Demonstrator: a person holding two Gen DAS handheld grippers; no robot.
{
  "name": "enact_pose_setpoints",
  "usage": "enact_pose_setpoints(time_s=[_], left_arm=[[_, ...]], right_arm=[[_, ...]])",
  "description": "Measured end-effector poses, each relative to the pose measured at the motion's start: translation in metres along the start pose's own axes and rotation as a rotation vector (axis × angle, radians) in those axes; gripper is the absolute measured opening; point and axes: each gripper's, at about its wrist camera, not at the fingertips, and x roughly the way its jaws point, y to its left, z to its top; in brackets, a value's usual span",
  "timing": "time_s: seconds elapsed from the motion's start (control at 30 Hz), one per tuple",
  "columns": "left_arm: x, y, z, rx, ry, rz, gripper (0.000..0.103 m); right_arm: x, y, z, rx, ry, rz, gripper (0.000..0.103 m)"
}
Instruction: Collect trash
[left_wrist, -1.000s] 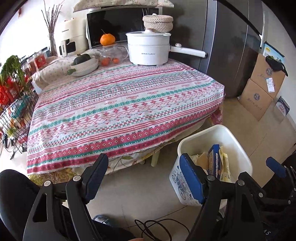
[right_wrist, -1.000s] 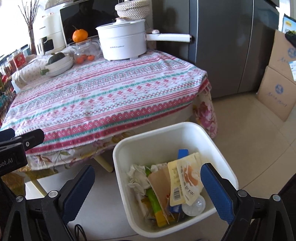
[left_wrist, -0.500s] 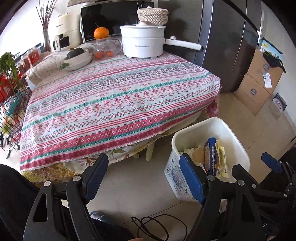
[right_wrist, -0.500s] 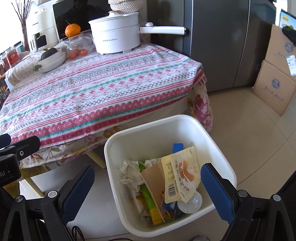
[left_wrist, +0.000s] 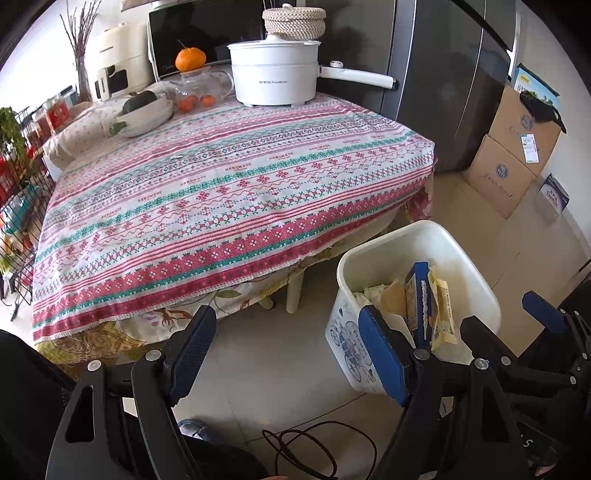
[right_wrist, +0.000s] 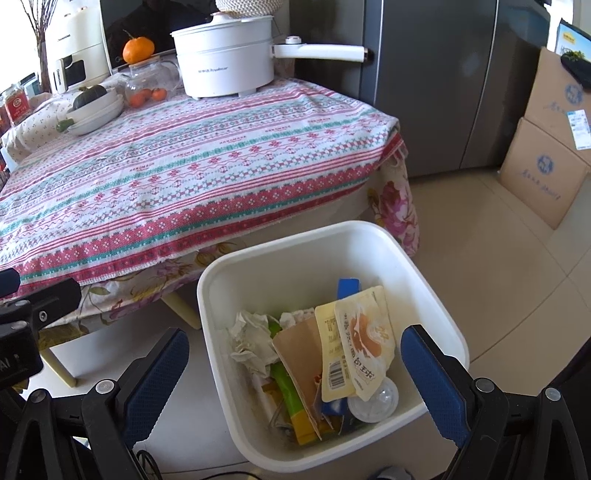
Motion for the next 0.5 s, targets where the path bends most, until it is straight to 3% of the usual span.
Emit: enact_pose_setpoints(time_s=[0.5], left_arm=[[0.0067,-0.0014,-0.0008,0.001,0.024,-0.011,0.082]], right_arm=[[0.0017,0.0008,-0.0007,0.006,0.007,0.005,0.096]])
